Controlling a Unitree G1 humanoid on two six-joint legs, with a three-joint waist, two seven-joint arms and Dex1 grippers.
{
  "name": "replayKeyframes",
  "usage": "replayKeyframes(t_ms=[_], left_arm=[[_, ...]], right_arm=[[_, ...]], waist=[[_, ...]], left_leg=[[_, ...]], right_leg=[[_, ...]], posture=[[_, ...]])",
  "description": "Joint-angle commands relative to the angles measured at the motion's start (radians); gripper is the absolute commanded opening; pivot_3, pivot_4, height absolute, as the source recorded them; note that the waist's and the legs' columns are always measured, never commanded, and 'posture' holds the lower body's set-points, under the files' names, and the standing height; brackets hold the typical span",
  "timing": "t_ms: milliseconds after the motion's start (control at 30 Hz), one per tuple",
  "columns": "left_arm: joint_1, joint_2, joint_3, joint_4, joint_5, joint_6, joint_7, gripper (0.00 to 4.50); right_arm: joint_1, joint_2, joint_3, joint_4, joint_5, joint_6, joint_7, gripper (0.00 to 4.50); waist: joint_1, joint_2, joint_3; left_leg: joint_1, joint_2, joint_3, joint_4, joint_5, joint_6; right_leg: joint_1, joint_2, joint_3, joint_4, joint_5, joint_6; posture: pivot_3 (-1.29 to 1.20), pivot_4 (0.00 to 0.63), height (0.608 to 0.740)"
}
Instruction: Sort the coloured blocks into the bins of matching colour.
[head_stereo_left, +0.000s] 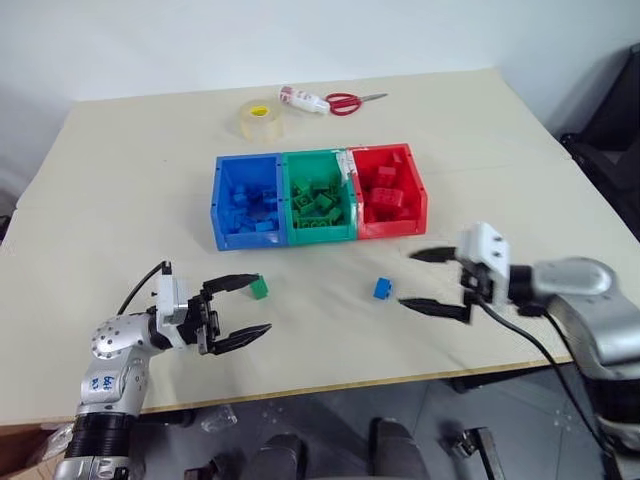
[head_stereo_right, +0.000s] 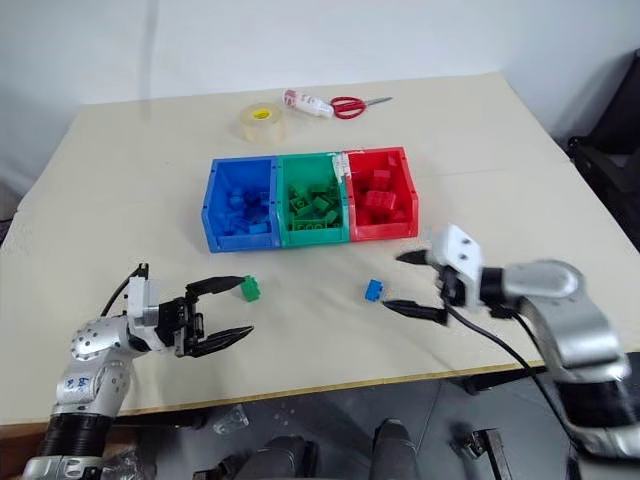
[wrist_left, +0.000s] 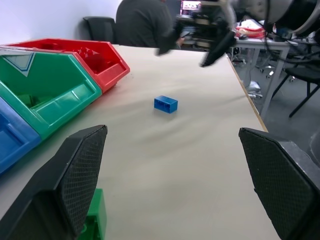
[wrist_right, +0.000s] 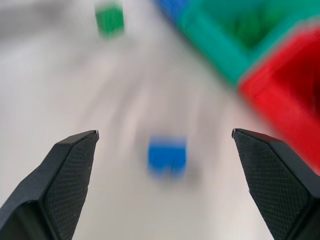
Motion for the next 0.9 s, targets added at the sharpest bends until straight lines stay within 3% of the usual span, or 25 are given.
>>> replayKeyframes(t_ms=[33, 200, 500, 700, 800, 900], left_arm=[[-0.007, 0.014, 0.018, 0.003, -0.011, 0.002, -0.013, 4.50], [-0.010, 0.019, 0.022, 0.008, -0.011, 0.005, -0.020, 4.50], [0.002, 0.020, 0.031, -0.016, -0.009, 0.006, -0.005, 4.50], [0.061, 0.021, 0.053, -0.072, -0.014, 0.008, 0.024, 4.50], [0.092, 0.021, 0.064, -0.100, -0.015, 0.009, 0.040, 4.50], [0.111, 0.022, 0.070, -0.118, -0.017, 0.010, 0.053, 4.50]], right_arm=[[0.081, -0.056, -0.111, -0.102, 0.053, 0.041, -0.006, 4.47], [0.127, -0.077, -0.124, -0.133, 0.068, 0.068, -0.029, 4.47], [-0.101, 0.039, 0.143, 0.039, -0.025, 0.036, -0.078, 4.47], [-0.191, 0.123, 0.246, 0.183, -0.095, -0.036, -0.079, 4.47], [-0.220, 0.161, 0.263, 0.240, -0.109, -0.061, -0.079, 3.86], [-0.231, 0.176, 0.265, 0.257, -0.112, -0.071, -0.070, 2.85]], waist=[[0.001, 0.000, 0.000], [0.010, 0.000, 0.000], [0.010, 0.000, 0.000], [0.008, 0.000, 0.000], [0.009, 0.000, 0.000], [0.009, 0.000, 0.000]], left_leg=[[0.000, 0.000, 0.002, 0.000, 0.000, 0.000], [0.001, 0.002, 0.005, 0.000, 0.000, 0.000], [0.001, 0.003, 0.006, 0.000, 0.000, 0.000], [0.001, 0.003, 0.005, 0.000, 0.000, 0.000], [0.001, 0.003, 0.004, 0.000, 0.000, 0.000], [0.001, 0.003, 0.004, 0.000, 0.000, 0.000]], right_leg=[[0.000, 0.000, 0.000, -0.001, 0.000, 0.000], [0.001, 0.000, 0.000, -0.002, 0.001, 0.001], [0.001, 0.000, -0.002, -0.003, 0.001, 0.002], [0.001, 0.000, -0.003, -0.003, 0.001, 0.001], [0.001, 0.001, -0.003, -0.003, 0.001, 0.001], [0.001, 0.001, -0.003, -0.003, 0.001, 0.001]], posture=[[0.00, 0.150, 0.740], [0.00, 0.150, 0.740], [0.00, 0.150, 0.740], [0.00, 0.150, 0.740], [0.00, 0.150, 0.740], [0.00, 0.150, 0.740]])
